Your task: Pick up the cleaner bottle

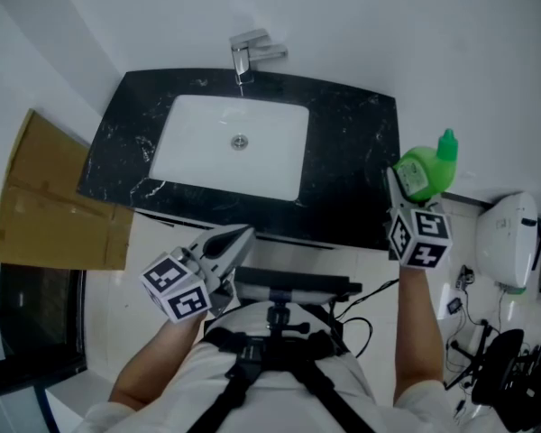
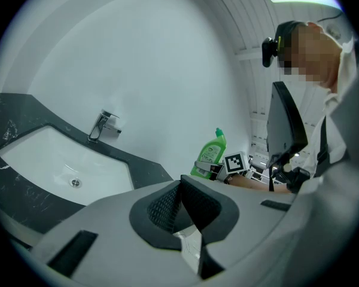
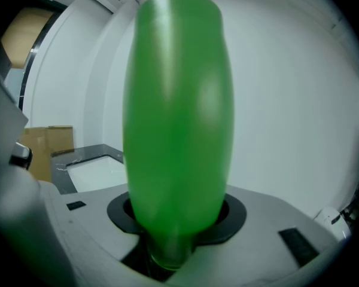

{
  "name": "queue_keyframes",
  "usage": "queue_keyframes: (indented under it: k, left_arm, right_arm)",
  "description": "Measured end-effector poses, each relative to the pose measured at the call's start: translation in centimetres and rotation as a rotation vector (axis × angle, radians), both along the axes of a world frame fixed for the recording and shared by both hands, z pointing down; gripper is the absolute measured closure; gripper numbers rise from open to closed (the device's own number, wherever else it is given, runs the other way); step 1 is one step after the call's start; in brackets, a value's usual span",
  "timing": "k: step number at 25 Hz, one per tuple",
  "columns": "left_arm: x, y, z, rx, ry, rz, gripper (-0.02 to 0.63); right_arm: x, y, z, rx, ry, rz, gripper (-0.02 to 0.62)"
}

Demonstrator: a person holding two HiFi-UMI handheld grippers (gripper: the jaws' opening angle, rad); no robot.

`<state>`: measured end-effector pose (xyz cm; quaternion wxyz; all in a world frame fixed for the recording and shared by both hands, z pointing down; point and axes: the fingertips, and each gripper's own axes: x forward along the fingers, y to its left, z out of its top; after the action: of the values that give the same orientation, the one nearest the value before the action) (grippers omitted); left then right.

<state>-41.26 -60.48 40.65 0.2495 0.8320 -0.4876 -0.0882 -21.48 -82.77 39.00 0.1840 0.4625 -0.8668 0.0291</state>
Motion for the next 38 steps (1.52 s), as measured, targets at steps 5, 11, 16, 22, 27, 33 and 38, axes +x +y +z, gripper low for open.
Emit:
queue_keyframes:
  k: [5,11,16,22,27,33,38]
  left_arm:
    - [0.2,0.1,-0.1,0.005,0.006,0.009,0.612]
    - [0.6,0.1,0.0,0.011,0.011,0.028,0.612]
    - [1.1,0.0,0.0,0.011,0.011,0.048,0.612]
    - [1.8,0.0,-0.1,0.014,0.010,0.073,0.612]
    - [2.2,-0.1,-0.2,0.015,0.010,0.086,0.612]
    - [2.5,-0.3,-0.1,0.014,0.011,0.101,0.612]
    - [2.7,-0.3,-0.2,0.016,0.008,0.105,0.612]
  right_arm:
    - [0.5,0.6,-1.1,-0.001,-0.001,0.006,0.416]
    - [1.4,1.7,-2.0,-0.009,-0.017,0.021,0.416]
    - [2.3,2.9,-2.3,-0.014,-0.021,0.032,0.416]
    - [3.4,4.9,-2.8,-0.014,-0.018,0.041,0.416]
    - [4.2,6.1,-3.1,-0.017,-0.015,0.048,0.416]
    - [4.7,7.0,-2.9,-0.027,-0.011,0.055,0.416]
    - [5.0,7.6,-2.9,-0.033,-0.007,0.058,0.416]
